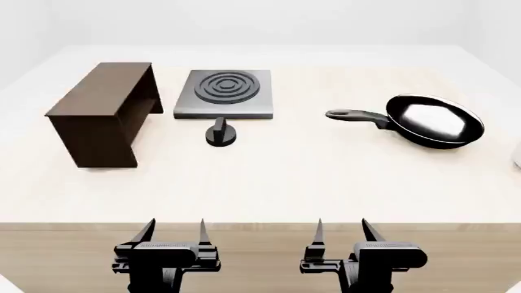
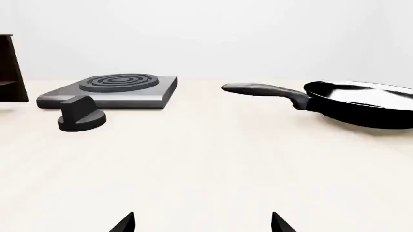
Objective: Put the frying pan on top of the cabinet.
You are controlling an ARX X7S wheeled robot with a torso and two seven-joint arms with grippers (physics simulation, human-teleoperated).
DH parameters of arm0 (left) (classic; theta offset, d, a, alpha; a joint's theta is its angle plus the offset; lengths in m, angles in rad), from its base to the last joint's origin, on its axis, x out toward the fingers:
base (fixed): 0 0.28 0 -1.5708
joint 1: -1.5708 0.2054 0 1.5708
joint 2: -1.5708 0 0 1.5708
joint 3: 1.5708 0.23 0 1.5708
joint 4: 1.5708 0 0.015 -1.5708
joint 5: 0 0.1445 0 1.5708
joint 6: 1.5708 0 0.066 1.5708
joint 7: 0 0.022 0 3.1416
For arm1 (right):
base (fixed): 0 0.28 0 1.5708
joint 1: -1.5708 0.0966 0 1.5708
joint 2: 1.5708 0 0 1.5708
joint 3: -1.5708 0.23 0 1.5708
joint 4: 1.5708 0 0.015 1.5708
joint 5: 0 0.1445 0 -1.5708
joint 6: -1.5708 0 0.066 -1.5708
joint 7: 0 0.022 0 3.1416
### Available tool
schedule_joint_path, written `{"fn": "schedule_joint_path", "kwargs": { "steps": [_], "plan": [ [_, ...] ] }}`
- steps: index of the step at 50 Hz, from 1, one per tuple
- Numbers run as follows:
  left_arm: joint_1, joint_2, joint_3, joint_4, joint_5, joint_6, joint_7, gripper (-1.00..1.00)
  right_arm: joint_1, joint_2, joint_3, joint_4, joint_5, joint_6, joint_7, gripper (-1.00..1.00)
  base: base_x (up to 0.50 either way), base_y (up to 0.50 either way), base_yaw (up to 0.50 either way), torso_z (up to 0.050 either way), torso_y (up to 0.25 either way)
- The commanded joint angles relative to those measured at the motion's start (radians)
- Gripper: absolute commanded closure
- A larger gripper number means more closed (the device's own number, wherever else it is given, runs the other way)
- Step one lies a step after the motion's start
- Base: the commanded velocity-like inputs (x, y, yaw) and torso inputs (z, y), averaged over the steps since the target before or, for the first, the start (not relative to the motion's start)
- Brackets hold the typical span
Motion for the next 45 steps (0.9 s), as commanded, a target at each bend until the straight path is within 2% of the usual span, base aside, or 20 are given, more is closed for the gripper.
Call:
{"fn": "schedule_joint_path", "kwargs": {
  "steps": [1, 4, 35, 37, 38, 39, 40, 41, 43, 44, 45],
  "plan": [
    [-0.012, -0.015, 0.019, -0.011, -0.015, -0.011, -0.019, -1.00, 0.008, 0.016, -0.017, 0.006, 0.023, 0.005, 0.015, -1.00, 0.00, 0.00, 0.00, 0.000, 0.000],
    [-0.017, -0.027, 0.032, -0.011, -0.027, -0.018, -0.036, -1.00, 0.016, 0.025, -0.024, 0.011, 0.049, 0.016, 0.027, -1.00, 0.00, -0.15, 0.00, 0.000, 0.000],
    [-0.012, -0.081, 0.100, -0.016, -0.064, 0.004, -0.100, -1.00, 0.016, 0.079, -0.095, 0.017, 0.086, 0.011, 0.094, -1.00, 0.00, -0.50, 0.00, 0.000, 0.000],
    [-0.010, -0.084, 0.103, -0.003, -0.058, 0.002, -0.108, -1.00, 0.026, 0.076, -0.086, 0.014, 0.082, 0.058, 0.125, -1.00, 0.00, -0.25, 0.00, 0.000, 0.000],
    [-0.001, -0.099, 0.117, 0.064, 0.001, 0.020, -0.134, -1.00, 0.057, 0.073, -0.055, -0.034, 0.136, 0.208, 0.139, -1.00, 0.00, 0.00, 0.00, 0.000, 0.000],
    [-0.010, -0.104, 0.114, 0.166, -0.016, -0.082, -0.125, -1.00, 0.073, 0.092, -0.091, -0.091, 0.041, 0.252, 0.193, -1.00, 0.00, 0.00, 0.00, 0.000, 0.000],
    [-0.086, -0.103, 0.103, 0.316, -0.044, -0.232, -0.124, -1.00, 0.104, 0.121, -0.096, -0.236, 0.057, 0.356, 0.162, -1.00, 0.00, 0.00, 0.00, 0.000, 0.000],
    [-0.123, -0.100, 0.092, 0.376, -0.067, -0.382, -0.123, -1.00, 0.129, 0.124, -0.079, -0.295, 0.072, 0.417, 0.166, -1.00, 0.00, 0.00, 0.00, 0.000, 0.000],
    [-0.220, -0.105, 0.099, 0.461, -0.059, -0.584, -0.140, -1.00, 0.204, 0.131, -0.040, -0.417, 0.133, 0.610, 0.158, -1.00, 0.00, 0.00, 0.00, 0.000, 0.000],
    [-0.329, -0.098, 0.079, 0.554, -0.083, -0.710, -0.142, -1.00, 0.290, 0.147, 0.006, -0.547, 0.207, 0.760, 0.139, -1.00, 0.00, 0.00, 0.00, 0.000, 0.000],
    [-0.398, -0.102, 0.078, 0.591, -0.080, -0.799, -0.151, -1.00, 0.332, 0.169, -0.001, -0.594, 0.192, 0.832, 0.156, -1.00, 0.00, 0.00, 0.00, 0.000, 0.000]
  ]
}}
